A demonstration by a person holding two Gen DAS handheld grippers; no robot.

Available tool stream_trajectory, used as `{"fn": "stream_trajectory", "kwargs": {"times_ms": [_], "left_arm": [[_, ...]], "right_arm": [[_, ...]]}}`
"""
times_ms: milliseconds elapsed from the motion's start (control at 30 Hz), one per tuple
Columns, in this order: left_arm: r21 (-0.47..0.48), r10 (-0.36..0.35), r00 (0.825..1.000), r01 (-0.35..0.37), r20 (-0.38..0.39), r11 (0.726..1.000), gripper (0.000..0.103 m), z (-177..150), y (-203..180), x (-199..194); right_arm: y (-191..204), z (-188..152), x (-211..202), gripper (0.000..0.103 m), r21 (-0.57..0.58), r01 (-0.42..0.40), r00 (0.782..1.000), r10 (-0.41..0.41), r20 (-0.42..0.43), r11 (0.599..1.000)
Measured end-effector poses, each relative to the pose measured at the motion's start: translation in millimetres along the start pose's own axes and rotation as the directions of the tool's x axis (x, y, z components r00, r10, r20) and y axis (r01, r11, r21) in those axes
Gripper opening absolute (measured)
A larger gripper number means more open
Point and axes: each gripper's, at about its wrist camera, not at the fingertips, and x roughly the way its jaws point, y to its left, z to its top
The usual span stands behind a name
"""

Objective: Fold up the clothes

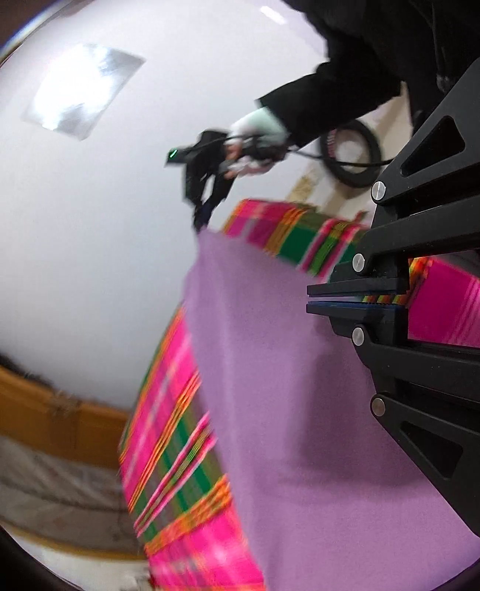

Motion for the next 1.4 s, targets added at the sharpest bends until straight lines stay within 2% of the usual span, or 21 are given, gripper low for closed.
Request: {"fn": "stream_trajectory", "kwargs": {"times_ms": [33, 100, 200, 267, 333, 400, 533, 633, 667, 733, 767, 800, 833, 867, 933, 1000, 1067, 1200, 1300, 1333, 1400], "left_arm": [[-0.027, 0.033, 0.999, -0.032, 0.022, 0.999, 0.002, 2.3, 8.1, -6.1], [-0.084, 0.093, 0.995, -0.088, 0.047, 0.993, 0.002, 4.8, 25.4, -14.5], [-0.167, 0.155, 0.987, -0.147, 0.038, 0.975, 0.002, 2.0, 50.1, -17.3], [-0.198, 0.179, 0.984, -0.172, 0.019, 0.965, 0.002, -3.8, 60.8, -15.4], [-0.202, 0.183, 0.983, -0.178, 0.008, 0.963, 0.002, -6.7, 63.9, -13.2], [-0.201, 0.179, 0.984, -0.175, 0.0, 0.964, 0.003, -7.9, 64.5, -11.8], [-0.2, 0.17, 0.985, -0.17, -0.016, 0.965, 0.003, -10.4, 65.7, -8.8], [-0.201, 0.166, 0.986, -0.167, -0.021, 0.965, 0.003, -12.2, 66.0, -8.0], [-0.202, 0.166, 0.986, -0.167, -0.02, 0.965, 0.003, -12.7, 65.8, -8.4], [-0.203, 0.165, 0.986, -0.165, -0.017, 0.965, 0.003, -13.3, 65.6, -8.7], [-0.204, 0.164, 0.986, -0.163, -0.016, 0.965, 0.003, -13.5, 65.6, -8.7], [-0.204, 0.163, 0.987, -0.163, -0.016, 0.965, 0.003, -13.5, 65.6, -8.2], [-0.204, 0.162, 0.987, -0.163, -0.018, 0.965, 0.003, -13.2, 65.6, -6.8], [-0.204, 0.161, 0.987, -0.161, -0.019, 0.966, 0.003, -13.1, 65.6, -6.8], [-0.207, 0.156, 0.988, -0.157, -0.019, 0.966, 0.003, -13.1, 65.7, -7.6], [-0.208, 0.154, 0.988, -0.155, -0.022, 0.966, 0.003, -13.2, 65.3, -7.5], [-0.209, 0.153, 0.988, -0.155, -0.024, 0.966, 0.003, -13.1, 65.6, -6.7], [-0.211, 0.154, 0.988, -0.156, -0.026, 0.965, 0.003, -13.6, 65.6, -6.3], [-0.212, 0.156, 0.987, -0.158, -0.026, 0.964, 0.003, -14.2, 65.6, -7.0], [-0.213, 0.155, 0.988, -0.157, -0.026, 0.964, 0.003, -14.3, 65.8, -7.4], [-0.216, 0.151, 0.988, -0.153, -0.026, 0.964, 0.004, -14.4, 66.5, -7.1]], "right_arm": [[15.0, -0.9, -0.1, 0.014, -0.063, -0.018, 1.0, 0.018, -0.002, 0.998], [47.9, -7.7, 12.3, 0.014, -0.177, -0.07, 0.995, 0.057, -0.078, 0.982], [87.9, -26.8, 39.7, 0.014, -0.287, -0.165, 0.969, 0.101, -0.224, 0.944], [106.1, -39.2, 53.5, 0.014, -0.371, -0.151, 0.96, 0.046, -0.278, 0.916], [110.4, -42.2, 57.2, 0.014, -0.42, -0.109, 0.963, -0.009, -0.271, 0.901], [107.3, -39.8, 59.2, 0.014, -0.423, -0.11, 0.96, -0.014, -0.279, 0.899], [102.9, -44.8, 84.2, 0.016, -0.421, -0.141, 0.924, -0.034, -0.381, 0.896], [96.3, -31.9, 94.6, 0.009, -0.384, -0.126, 0.937, -0.017, -0.35, 0.915], [80.8, -16.2, 100.7, 0.0, -0.314, -0.096, 0.947, -0.01, -0.322, 0.945], [57.3, 4.1, 106.7, 0.0, -0.185, -0.09, 0.955, 0.032, -0.296, 0.979], [48.1, 15.7, 106.4, 0.0, -0.151, -0.057, 0.966, 0.016, -0.26, 0.987], [49.8, 20.8, 104.1, 0.0, -0.181, 0.003, 0.974, -0.044, -0.223, 0.983], [51.6, 25.8, 101.7, 0.008, -0.208, 0.063, 0.978, -0.102, -0.184, 0.976], [55.5, 28.1, 97.0, 0.009, -0.237, 0.099, 0.979, -0.138, -0.151, 0.967], [61.0, 26.1, 93.0, 0.009, -0.226, 0.008, 0.981, -0.052, -0.188, 0.974], [70.0, 17.7, 91.2, 0.012, -0.258, -0.048, 0.975, -0.011, -0.223, 0.965], [77.8, 8.3, 102.7, 0.017, -0.296, -0.067, 0.959, -0.02, -0.281, 0.953], [81.9, 12.7, 120.6, 0.012, -0.3, -0.057, 0.96, -0.03, -0.278, 0.952], [82.8, 18.2, 126.9, 0.017, -0.323, 0.089, 0.966, -0.161, -0.202, 0.942], [84.2, 15.9, 123.1, 0.018, -0.316, 0.095, 0.968, -0.162, -0.193, 0.944], [89.8, 5.9, 105.4, 0.018, -0.299, -0.013, 0.98, -0.048, -0.195, 0.954]]}}
